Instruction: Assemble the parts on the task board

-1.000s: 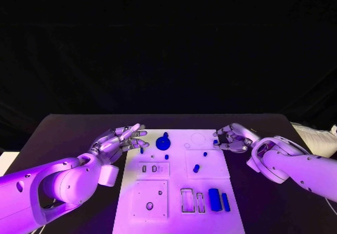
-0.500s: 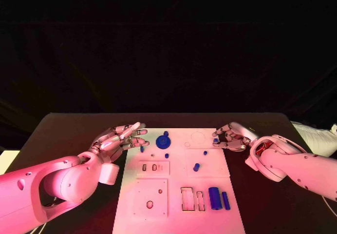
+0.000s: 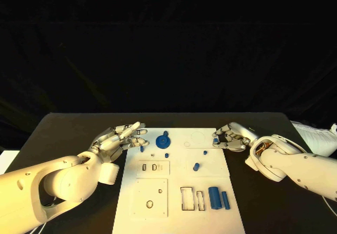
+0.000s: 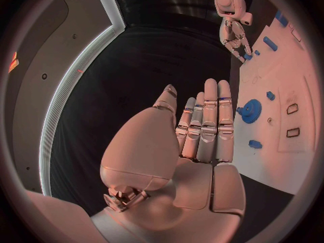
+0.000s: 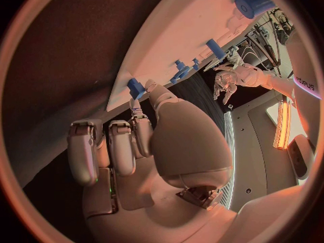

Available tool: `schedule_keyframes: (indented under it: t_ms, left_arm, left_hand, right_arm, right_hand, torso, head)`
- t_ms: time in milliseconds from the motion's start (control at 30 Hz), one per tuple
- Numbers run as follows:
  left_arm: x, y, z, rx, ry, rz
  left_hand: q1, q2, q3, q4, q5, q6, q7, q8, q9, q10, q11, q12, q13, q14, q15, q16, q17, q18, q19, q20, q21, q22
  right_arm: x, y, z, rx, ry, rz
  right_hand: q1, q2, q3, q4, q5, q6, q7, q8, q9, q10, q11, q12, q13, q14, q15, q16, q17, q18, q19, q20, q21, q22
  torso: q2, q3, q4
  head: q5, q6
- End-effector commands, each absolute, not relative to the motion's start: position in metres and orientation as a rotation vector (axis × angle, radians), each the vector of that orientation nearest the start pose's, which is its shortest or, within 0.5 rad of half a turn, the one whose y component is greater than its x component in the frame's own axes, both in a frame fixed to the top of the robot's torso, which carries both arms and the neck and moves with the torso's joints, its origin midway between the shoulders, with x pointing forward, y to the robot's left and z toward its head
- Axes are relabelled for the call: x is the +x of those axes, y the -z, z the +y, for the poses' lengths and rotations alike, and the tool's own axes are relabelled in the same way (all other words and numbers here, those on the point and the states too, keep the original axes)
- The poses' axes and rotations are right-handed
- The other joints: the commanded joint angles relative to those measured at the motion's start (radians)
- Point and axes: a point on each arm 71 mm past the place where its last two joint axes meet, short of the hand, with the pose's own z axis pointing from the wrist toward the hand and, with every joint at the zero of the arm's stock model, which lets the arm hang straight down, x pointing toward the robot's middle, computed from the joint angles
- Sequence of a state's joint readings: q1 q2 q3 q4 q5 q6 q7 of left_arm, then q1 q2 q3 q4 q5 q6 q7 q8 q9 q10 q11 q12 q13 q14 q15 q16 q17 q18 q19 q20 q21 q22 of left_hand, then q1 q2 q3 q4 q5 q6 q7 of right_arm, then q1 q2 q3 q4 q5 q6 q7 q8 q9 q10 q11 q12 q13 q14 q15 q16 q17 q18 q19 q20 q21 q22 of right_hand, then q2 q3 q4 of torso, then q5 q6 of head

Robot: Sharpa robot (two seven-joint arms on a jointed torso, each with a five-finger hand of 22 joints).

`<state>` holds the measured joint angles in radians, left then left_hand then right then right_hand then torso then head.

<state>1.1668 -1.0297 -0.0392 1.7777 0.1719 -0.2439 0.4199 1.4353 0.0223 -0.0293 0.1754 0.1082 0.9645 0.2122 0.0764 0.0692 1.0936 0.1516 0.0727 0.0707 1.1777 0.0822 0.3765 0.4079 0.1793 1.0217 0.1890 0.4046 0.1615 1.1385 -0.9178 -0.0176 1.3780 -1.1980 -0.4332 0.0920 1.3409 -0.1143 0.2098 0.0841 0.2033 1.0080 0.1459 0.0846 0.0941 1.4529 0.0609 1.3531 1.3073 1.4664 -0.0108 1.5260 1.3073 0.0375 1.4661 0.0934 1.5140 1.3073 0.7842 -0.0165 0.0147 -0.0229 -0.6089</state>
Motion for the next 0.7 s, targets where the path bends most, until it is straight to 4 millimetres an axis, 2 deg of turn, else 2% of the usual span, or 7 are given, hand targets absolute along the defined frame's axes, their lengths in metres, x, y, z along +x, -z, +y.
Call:
schedule_keyframes:
  t_ms: [33,700]
  left_arm:
    - [0.4327,0.1726,0.2218,-1.314,1.728,1.41]
    - [0.4328,0.1726,0.222,-1.314,1.727,1.409]
  left_hand:
    - [0.007,0.006,-0.002,-0.006,0.002,-0.005,0.002,-0.007,0.0,-0.003,-0.002,-0.003,0.0,-0.009,0.0,-0.003,0.001,0.002,-0.004,-0.001,-0.004,-0.001]
    - [0.007,0.006,-0.002,-0.006,0.002,-0.005,0.002,-0.007,0.0,-0.003,-0.002,-0.003,0.0,-0.009,0.0,-0.003,0.001,0.002,-0.004,-0.001,-0.004,-0.001]
  right_arm:
    - [0.4974,0.2056,-0.2826,0.112,-0.691,1.606]
    - [0.4968,0.2068,-0.2835,0.102,-0.684,1.618]
  right_hand:
    - [-0.001,0.008,0.001,-0.006,0.004,0.005,0.0,0.004,0.002,0.002,-0.003,0.004,0.091,0.087,-0.003,0.007,0.184,-0.008,0.031,0.003,0.005,0.135]
    - [-0.001,0.006,0.0,-0.008,0.003,0.007,-0.001,0.003,0.002,0.003,-0.003,0.005,0.092,0.088,-0.003,0.007,0.185,-0.008,0.032,0.002,0.005,0.136]
  torso:
    - [0.0,-0.0002,0.0002]
    - [0.0,0.0005,0.0007]
  head:
    - [0.0,-0.002]
    - [-0.001,-0.006]
